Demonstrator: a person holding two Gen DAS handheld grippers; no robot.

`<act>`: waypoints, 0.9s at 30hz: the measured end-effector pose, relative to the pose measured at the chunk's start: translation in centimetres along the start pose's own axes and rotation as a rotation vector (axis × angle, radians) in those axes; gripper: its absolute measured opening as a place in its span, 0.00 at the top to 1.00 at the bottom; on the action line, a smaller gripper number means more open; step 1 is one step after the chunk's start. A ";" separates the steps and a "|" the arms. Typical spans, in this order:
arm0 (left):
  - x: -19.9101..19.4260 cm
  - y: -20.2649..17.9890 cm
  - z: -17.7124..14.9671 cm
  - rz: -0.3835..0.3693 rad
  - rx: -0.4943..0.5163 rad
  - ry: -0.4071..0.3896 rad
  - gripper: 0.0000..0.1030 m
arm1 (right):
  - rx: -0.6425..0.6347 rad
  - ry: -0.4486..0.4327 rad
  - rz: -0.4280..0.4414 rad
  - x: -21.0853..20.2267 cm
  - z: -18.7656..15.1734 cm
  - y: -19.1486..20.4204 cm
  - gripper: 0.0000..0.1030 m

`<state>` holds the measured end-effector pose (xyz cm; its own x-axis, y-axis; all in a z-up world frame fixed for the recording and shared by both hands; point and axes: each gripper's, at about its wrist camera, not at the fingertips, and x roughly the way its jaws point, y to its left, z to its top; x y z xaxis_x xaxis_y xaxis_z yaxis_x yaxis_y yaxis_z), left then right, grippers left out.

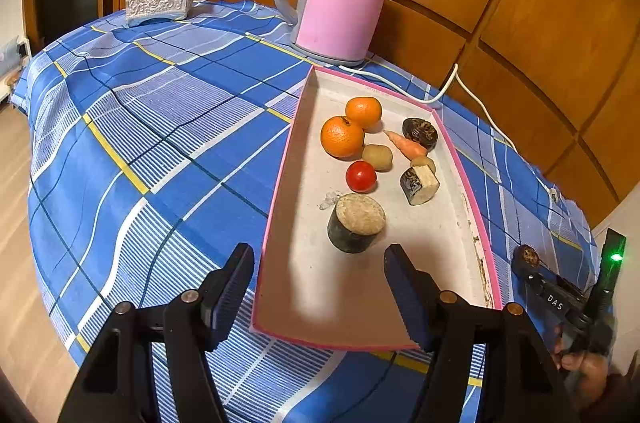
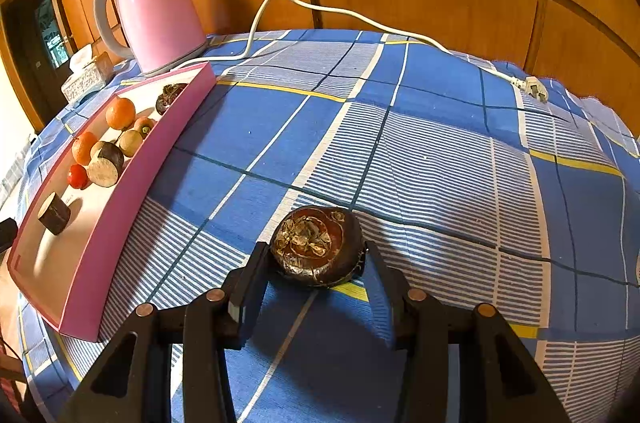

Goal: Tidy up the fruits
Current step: 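Carry the dark brown fruit into the tray and open the right tool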

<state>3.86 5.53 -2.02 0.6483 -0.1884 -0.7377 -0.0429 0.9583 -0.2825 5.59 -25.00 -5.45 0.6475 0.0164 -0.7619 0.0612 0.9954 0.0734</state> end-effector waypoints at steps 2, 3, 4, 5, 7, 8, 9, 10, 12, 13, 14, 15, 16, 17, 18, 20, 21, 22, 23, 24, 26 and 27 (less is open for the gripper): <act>-0.1 0.2 0.1 0.000 -0.008 -0.005 0.34 | -0.008 0.010 -0.002 0.0 0.1 0.1 0.55; -0.2 0.3 0.1 -0.001 -0.015 -0.008 0.34 | -0.009 0.015 0.000 0.0 0.2 0.1 0.55; -0.3 0.5 0.2 0.001 -0.021 -0.013 0.34 | -0.006 0.024 0.006 -0.1 0.3 0.1 0.55; -0.4 0.7 0.4 0.004 -0.029 -0.019 0.34 | 0.001 0.029 0.022 -0.3 0.4 0.1 0.55; -0.6 1.1 0.7 0.005 -0.045 -0.028 0.34 | -0.005 0.022 0.057 -1.0 0.5 0.6 0.55; -0.7 1.3 0.8 0.006 -0.049 -0.033 0.34 | -0.022 0.015 0.067 -1.4 0.7 1.1 0.55; -0.8 1.5 0.9 0.010 -0.052 -0.036 0.34 | -0.038 0.010 0.083 -1.8 0.8 1.7 0.55; -0.8 1.7 1.0 0.013 -0.056 -0.038 0.34 | -0.050 0.005 0.098 -2.1 1.0 2.2 0.55; -0.9 2.1 1.0 0.019 -0.064 -0.041 0.34 | -0.080 -0.016 0.142 -3.1 1.6 3.6 0.55; -0.8 2.4 1.1 0.022 -0.070 -0.041 0.34 | -0.095 -0.024 0.173 -3.6 2.0 4.3 0.55; -0.8 2.6 1.1 0.023 -0.076 -0.039 0.34 | -0.118 -0.030 0.206 -4.0 2.5 5.1 0.55; -0.8 2.7 1.1 0.023 -0.081 -0.037 0.34 | -0.149 -0.034 0.233 -4.3 2.9 6.1 0.55; -0.8 2.9 1.1 0.024 -0.085 -0.039 0.34 | -0.182 -0.038 0.251 -4.5 3.3 7.2 0.55; -0.8 2.9 1.2 0.026 -0.087 -0.041 0.34 | -0.221 -0.038 0.276 -4.7 3.7 8.4 0.55; -0.8 3.0 1.2 0.026 -0.090 -0.041 0.34 | -0.256 -0.035 0.306 -4.9 3.8 9.5 0.55; -0.7 3.2 1.2 0.025 -0.096 -0.040 0.34 | -0.312 -0.027 0.348 -5.1 3.8 11.3 0.55; -0.7 3.2 1.3 0.026 -0.097 -0.040 0.34 | -0.350 -0.021 0.361 -5.1 3.8 12.5 0.55; -0.6 3.3 1.3 0.027 -0.097 -0.038 0.34 | -0.379 -0.014 0.373 -4.9 3.7 13.5 0.55; -0.6 3.3 1.3 0.027 -0.098 -0.035 0.34 | -0.396 -0.005 0.385 -4.7 3.7 14.3 0.55; -0.6 3.3 1.3 0.027 -0.098 -0.034 0.34 | -0.409 0.003 0.392 -4.5 3.7 15.0 0.55; -0.5 3.3 1.3 0.029 -0.095 -0.032 0.34 | -0.454 0.022 0.390 -3.7 3.7 16.5 0.55; -0.5 3.4 1.3 0.029 -0.096 -0.030 0.34 | -0.477 0.037 0.377 -3.0 3.7 17.2 0.55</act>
<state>4.37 9.12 -1.86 0.6683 -0.1530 -0.7280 -0.1337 0.9379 -0.3200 7.47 -8.25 0.47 0.5315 0.3705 -0.7618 -0.5194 0.8529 0.0524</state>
